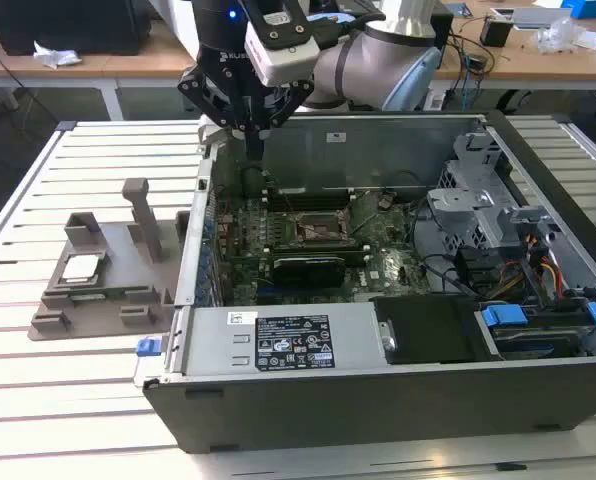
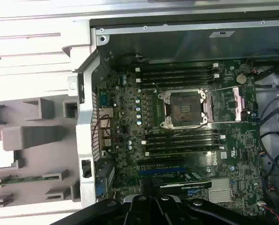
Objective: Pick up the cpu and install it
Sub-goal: 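Reach for the cpu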
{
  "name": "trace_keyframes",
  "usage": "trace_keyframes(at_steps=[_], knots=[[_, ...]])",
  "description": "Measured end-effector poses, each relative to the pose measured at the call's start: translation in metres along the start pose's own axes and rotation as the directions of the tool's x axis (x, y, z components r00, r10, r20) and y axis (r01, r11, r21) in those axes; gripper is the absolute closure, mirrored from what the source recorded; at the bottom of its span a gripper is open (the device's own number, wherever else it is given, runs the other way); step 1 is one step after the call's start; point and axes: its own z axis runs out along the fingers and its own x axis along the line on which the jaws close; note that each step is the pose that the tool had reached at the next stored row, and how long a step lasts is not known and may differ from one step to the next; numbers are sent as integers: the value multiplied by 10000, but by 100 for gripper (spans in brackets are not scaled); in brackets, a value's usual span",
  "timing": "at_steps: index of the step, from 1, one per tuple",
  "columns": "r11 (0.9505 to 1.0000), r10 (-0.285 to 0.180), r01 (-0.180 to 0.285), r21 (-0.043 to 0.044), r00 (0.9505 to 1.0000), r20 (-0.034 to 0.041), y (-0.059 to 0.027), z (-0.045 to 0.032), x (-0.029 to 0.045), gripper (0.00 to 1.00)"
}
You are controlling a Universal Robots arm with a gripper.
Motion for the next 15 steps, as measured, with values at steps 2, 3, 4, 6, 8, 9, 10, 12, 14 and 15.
trace_keyframes(at_steps=[2, 3, 4, 6, 8, 9, 10, 12, 14, 15], knots=[[10000, 1, -1, 19, 10000, 1, -7, -3, 91, 89], [10000, -1, 1, 19, 10000, 2, -10, -4, 137, 89], [10000, -1, 1, 19, 10000, 2, -12, -4, 162, 89], [10000, 1, -1, 19, 10000, 2, -16, -6, 215, 89], [10000, 0, 0, 19, 10000, 2, -21, -8, 279, 89], [10000, 0, 0, 19, 10000, 2, -23, -8, 303, 89], [10000, 0, 0, 19, 10000, 1, -25, -9, 336, 89], [10000, 1, -1, 19, 10000, 1, -28, -10, 376, 89], [10000, 0, 0, 19, 10000, 2, -34, -13, 462, 89], [10000, -1, 1, 19, 10000, 2, -37, -13, 495, 89]])
